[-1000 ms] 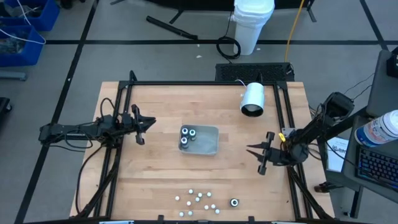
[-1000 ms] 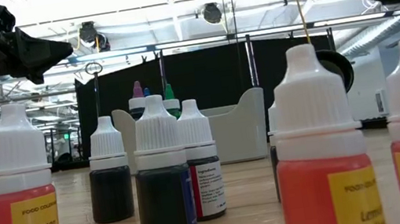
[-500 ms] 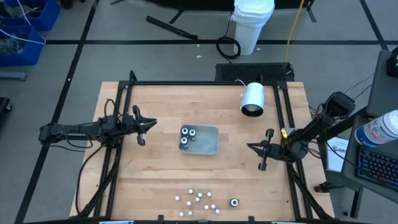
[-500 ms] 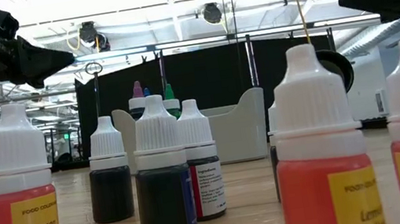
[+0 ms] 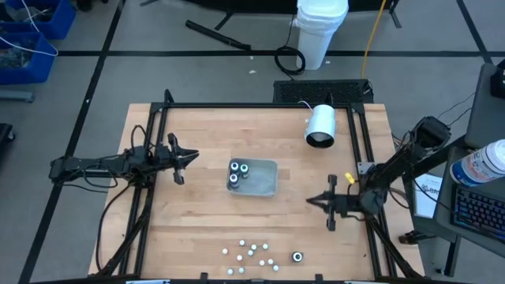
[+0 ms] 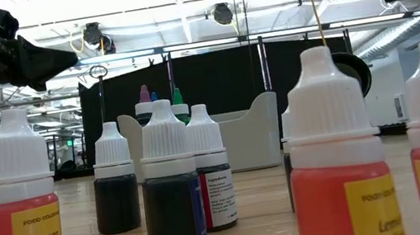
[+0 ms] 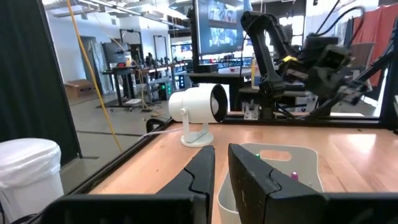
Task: Pick & Place food coloring
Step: Put the black food coloring bottle into the gray bin
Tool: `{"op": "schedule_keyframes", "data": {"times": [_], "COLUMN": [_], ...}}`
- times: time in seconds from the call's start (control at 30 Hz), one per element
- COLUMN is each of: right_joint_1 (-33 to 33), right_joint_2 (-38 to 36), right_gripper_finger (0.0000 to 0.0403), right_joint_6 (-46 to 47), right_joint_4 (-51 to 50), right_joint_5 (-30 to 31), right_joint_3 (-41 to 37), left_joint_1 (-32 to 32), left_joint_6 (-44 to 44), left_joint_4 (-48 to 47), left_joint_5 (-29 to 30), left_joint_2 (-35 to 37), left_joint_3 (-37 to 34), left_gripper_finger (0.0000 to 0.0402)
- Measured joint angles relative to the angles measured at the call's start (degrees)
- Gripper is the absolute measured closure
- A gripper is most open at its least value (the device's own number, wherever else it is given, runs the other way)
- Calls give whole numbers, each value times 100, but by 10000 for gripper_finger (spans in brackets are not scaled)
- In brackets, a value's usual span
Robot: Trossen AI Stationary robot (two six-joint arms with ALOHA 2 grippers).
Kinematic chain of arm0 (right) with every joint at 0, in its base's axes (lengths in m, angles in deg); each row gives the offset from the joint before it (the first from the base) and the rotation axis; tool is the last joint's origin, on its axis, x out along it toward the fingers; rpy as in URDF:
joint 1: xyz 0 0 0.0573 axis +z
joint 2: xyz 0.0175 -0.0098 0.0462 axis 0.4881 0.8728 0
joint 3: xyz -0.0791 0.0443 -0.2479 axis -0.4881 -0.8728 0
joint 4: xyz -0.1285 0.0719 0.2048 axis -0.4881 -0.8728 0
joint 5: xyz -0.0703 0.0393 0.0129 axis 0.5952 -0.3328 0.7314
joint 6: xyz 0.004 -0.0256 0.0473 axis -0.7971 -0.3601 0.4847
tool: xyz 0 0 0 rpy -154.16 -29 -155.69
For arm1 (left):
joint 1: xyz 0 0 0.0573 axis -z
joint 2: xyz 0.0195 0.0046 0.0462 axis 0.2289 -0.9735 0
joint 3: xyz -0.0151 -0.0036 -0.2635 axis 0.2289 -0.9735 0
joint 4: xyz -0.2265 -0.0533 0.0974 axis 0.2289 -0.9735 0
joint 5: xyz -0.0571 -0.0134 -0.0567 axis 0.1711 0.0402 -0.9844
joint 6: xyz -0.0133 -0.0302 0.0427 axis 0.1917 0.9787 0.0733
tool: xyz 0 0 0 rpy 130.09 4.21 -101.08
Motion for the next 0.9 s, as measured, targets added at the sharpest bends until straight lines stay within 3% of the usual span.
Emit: {"op": "schedule_keyframes", "data": {"times": [0.17, 0.5, 0.7, 0.9], "right_joint_1": [1, 158, 370, 733], "right_joint_2": [5, 1085, 1576, 1614], "right_gripper_finger": [396, 320, 261, 195], "right_joint_6": [744, 1053, 1701, 2199], "right_joint_4": [-1004, -2392, -2838, -2631], "right_joint_5": [-1039, -728, -1293, -1344], "right_joint_3": [613, 2428, 2507, 2458], "left_joint_1": [0, 2, 2, 2], "left_joint_6": [2, 19, 285, 304], "left_joint_4": [-10, -10, -9, -10], "left_joint_5": [0, 0, 0, 0], "left_joint_2": [-2, -2, -2, -2], "left_joint_3": [0, 0, 0, 0], "left_gripper_finger": [350, 350, 350, 350]}}
